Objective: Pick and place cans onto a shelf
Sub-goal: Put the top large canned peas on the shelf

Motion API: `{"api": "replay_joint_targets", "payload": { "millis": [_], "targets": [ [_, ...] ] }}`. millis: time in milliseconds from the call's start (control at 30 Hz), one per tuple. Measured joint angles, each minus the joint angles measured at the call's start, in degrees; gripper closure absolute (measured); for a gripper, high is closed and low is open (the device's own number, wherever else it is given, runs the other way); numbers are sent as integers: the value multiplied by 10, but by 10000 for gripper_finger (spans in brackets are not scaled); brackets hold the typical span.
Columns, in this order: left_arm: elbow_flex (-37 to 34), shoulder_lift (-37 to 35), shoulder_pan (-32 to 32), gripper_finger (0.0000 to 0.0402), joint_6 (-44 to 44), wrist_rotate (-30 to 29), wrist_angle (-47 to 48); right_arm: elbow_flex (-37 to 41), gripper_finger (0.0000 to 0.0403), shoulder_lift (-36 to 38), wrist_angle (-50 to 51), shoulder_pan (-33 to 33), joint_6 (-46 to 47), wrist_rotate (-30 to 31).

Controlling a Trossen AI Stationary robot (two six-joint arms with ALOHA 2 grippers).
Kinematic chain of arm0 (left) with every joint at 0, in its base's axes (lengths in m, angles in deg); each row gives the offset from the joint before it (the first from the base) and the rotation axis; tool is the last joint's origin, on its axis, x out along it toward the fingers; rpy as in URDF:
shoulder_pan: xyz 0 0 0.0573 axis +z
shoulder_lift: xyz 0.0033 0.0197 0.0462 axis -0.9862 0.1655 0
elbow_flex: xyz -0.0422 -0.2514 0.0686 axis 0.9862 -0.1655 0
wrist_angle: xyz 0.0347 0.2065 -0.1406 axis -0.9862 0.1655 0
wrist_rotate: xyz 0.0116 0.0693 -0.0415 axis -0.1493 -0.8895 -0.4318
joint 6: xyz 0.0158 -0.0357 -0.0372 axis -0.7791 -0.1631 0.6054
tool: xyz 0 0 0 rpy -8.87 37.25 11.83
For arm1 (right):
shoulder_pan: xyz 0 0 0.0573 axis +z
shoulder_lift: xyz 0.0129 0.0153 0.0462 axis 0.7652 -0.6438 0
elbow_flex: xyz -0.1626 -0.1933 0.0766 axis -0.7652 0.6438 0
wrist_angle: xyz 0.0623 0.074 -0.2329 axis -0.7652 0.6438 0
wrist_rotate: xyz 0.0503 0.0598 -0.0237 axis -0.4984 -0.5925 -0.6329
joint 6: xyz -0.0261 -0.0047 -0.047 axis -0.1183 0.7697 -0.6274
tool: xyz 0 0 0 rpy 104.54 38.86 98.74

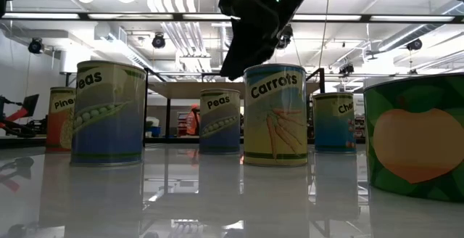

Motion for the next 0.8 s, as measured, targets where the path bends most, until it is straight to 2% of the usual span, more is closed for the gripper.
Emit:
{"api": "replay_joint_targets", "payload": {
  "millis": [100, 333, 567, 667, 800],
  "targets": [
    [0, 0, 0, 362, 0, 0, 0, 1, 28, -10, 0, 0, 3, 8],
    [0, 0, 0, 362, 0, 0, 1, 2, 26, -36, 0, -1, 30, 45],
    [0, 0, 0, 362, 0, 0, 2, 2, 28, -53, -30, -2, 52, 45],
    [0, 0, 0, 362, 0, 0, 2, 2, 47, -53, -45, -1, 65, 45],
    [0, 0, 0, 362, 0, 0, 2, 2, 92, -53, -55, -2, 80, 38]
  ]
}}
